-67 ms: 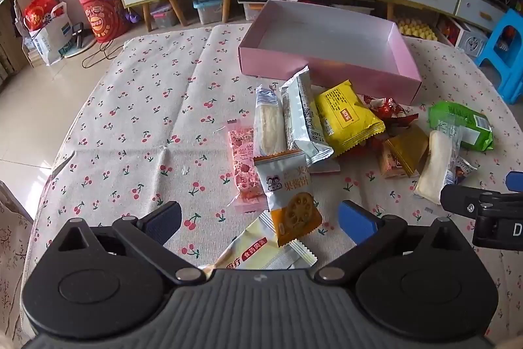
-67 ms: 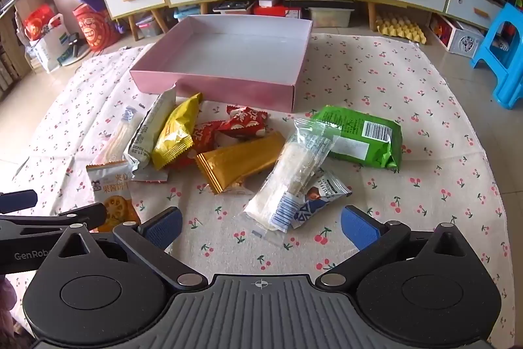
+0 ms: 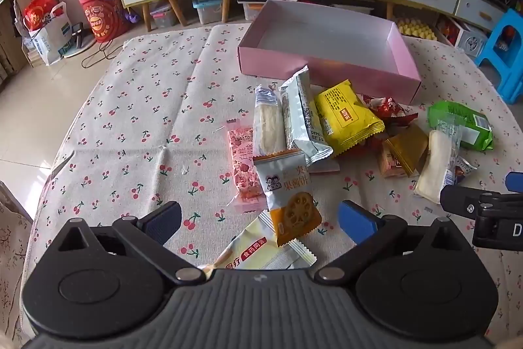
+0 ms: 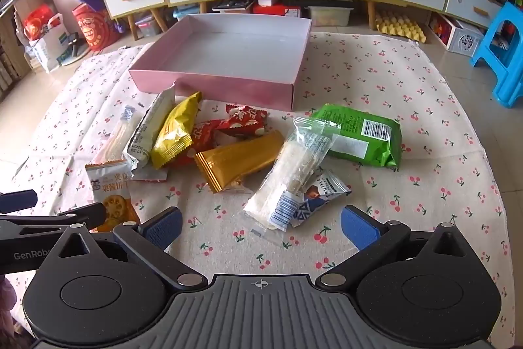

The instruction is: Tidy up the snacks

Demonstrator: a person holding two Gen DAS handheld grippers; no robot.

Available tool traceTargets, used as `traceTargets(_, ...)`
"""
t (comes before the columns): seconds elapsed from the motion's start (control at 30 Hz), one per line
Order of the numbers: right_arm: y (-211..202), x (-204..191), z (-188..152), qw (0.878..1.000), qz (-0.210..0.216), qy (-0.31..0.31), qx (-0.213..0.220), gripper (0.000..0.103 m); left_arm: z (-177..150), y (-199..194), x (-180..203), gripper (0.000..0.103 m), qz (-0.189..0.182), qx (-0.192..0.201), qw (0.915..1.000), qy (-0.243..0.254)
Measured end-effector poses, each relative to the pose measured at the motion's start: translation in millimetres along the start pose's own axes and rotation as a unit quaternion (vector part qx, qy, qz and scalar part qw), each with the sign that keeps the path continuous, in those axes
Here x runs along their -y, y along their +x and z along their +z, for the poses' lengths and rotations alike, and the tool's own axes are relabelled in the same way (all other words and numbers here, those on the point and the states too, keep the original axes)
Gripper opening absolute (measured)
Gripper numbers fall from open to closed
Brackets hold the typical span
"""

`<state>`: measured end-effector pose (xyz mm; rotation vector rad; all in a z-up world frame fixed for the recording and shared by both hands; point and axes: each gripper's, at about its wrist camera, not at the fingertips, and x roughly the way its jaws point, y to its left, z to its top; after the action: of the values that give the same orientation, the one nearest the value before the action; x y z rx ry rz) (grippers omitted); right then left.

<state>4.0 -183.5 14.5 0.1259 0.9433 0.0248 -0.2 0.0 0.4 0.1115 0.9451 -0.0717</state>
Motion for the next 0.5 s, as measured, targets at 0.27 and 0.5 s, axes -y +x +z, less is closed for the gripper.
traceTargets(0.27,2.6,1.3,-2.2,1.0,-0.003,-0.001,-0.002,0.103,-2.0,1.3,3.2,0.102,-0.001,-0.001,1.0,0.0)
traceTargets(0.5,3.3,0.8,-3.5,1.0,-0.005,0.001,-0.01,0.103,-1.0,0.9,0.0,0.102,-0.007,-0.004,1.0,-0.003)
